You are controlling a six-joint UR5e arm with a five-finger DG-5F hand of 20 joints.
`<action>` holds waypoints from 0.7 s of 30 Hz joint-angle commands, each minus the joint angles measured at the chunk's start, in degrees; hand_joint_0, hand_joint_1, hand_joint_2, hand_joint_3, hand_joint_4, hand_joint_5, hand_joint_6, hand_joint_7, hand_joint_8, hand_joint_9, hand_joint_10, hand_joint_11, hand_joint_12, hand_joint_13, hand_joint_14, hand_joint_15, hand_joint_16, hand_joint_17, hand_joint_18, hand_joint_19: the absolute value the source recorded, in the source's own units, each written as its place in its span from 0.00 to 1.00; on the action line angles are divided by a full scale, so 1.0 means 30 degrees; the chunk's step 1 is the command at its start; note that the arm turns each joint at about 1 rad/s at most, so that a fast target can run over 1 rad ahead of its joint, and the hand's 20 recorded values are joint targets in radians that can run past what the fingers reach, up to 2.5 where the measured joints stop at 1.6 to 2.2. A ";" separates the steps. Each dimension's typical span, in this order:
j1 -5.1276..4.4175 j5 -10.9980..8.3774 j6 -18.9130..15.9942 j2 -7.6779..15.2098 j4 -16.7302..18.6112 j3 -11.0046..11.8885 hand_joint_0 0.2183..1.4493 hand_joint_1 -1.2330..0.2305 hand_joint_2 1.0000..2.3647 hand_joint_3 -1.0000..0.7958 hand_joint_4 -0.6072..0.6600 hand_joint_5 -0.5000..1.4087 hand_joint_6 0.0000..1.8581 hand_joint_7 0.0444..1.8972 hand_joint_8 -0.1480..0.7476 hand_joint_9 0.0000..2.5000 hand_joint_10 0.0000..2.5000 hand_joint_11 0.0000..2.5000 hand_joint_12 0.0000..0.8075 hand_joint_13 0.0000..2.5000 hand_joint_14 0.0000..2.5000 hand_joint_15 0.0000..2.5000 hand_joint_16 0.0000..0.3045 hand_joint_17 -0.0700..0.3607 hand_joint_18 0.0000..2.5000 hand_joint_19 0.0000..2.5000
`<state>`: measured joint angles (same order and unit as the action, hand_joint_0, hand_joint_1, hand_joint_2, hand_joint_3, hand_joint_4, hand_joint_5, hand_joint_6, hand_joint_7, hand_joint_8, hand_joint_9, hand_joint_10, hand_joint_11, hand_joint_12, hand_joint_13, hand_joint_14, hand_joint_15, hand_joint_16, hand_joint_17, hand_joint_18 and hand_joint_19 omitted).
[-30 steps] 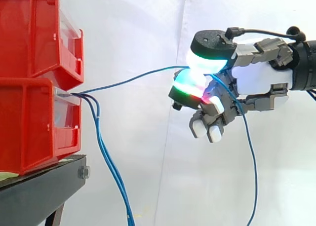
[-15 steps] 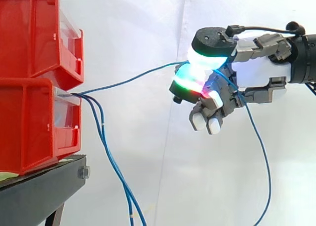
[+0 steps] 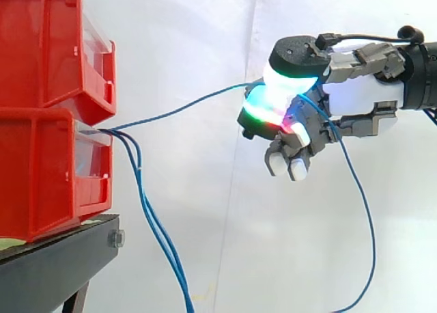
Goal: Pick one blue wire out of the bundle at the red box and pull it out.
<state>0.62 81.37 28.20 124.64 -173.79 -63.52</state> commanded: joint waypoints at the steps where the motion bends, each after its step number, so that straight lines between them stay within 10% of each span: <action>1: 0.0000 0.0006 -0.0112 -0.0004 0.0010 0.0020 0.31 0.31 0.01 0.36 0.62 0.20 0.50 0.53 0.56 0.42 0.01 0.30 0.54 0.35 0.01 0.23 0.17 0.44 0.33 0.24; 21: 0.0117 0.0064 0.1528 -0.0004 -0.0020 -0.0009 0.31 0.31 0.01 0.36 0.62 0.20 0.49 0.54 0.57 0.42 0.01 0.30 0.54 0.35 0.01 0.23 0.17 0.44 0.33 0.24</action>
<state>0.84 81.48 32.54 124.63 -173.85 -63.54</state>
